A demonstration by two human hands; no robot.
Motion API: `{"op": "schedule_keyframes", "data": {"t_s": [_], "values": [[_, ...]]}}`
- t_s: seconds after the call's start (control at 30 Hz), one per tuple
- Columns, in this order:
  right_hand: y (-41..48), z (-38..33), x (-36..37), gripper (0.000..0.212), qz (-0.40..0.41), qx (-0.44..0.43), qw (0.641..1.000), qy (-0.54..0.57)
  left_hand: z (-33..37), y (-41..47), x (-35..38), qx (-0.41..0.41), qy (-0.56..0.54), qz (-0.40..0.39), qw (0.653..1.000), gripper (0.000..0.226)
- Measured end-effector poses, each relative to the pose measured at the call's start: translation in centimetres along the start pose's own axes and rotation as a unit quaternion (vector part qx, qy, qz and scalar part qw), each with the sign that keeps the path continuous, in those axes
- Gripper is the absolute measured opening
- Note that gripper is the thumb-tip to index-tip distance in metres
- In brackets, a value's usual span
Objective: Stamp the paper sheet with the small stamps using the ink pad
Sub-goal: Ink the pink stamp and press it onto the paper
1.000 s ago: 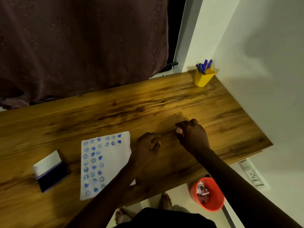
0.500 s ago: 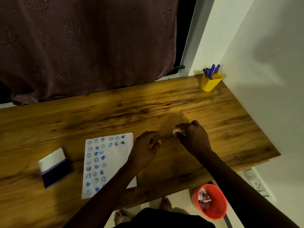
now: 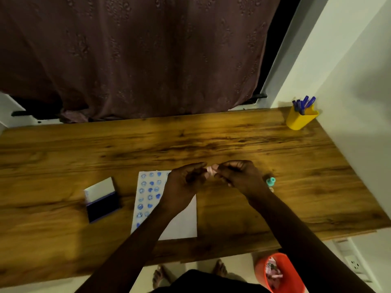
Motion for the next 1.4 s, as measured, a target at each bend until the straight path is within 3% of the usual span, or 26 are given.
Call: {"op": "schedule_keyframes", "data": {"t_s": [0.27,0.47,0.77,0.9,1.07,1.13,1.4], "values": [[1.0,-2.1,6.5,0.021,-0.101,-0.044,0.994,0.025,-0.8,-3.0,-5.1,-0.04,0.022,0.03,0.998,0.027],[2.6,-3.1,11.3,0.031,-0.122,-0.048,0.99,-0.046,-1.8,-5.4,-9.6,-0.048,0.015,0.066,0.997,0.024],[5.3,-3.5,18.4,0.029,-0.149,-0.074,0.979,-0.115,-5.0,-11.5,-18.8,-0.062,-0.052,0.178,0.981,0.018],[6.3,-3.2,23.2,0.032,-0.167,-0.092,0.959,-0.21,-6.7,-14.8,-23.1,-0.054,-0.088,0.237,0.966,0.012],[6.7,-3.0,30.4,0.016,-0.205,-0.145,0.908,-0.335,-9.0,-19.0,-27.6,-0.082,-0.054,0.312,0.945,0.019],[6.7,-3.0,31.8,0.009,-0.204,-0.171,0.892,-0.366,-9.3,-19.5,-28.0,-0.085,-0.046,0.318,0.943,0.019],[7.7,-1.7,37.9,0.02,-0.216,-0.191,0.831,-0.477,-9.9,-21.2,-29.8,-0.076,-0.033,0.3,0.95,0.02]]}}
Point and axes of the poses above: each hand's wrist, its own y-axis towards the middle knuckle, its own x-axis out of the palm, z = x × y, the point moved 10 cm from there along y, towards the middle knuckle, and after that the axes turned 10 degrees about -z, right-handed, at the moved point
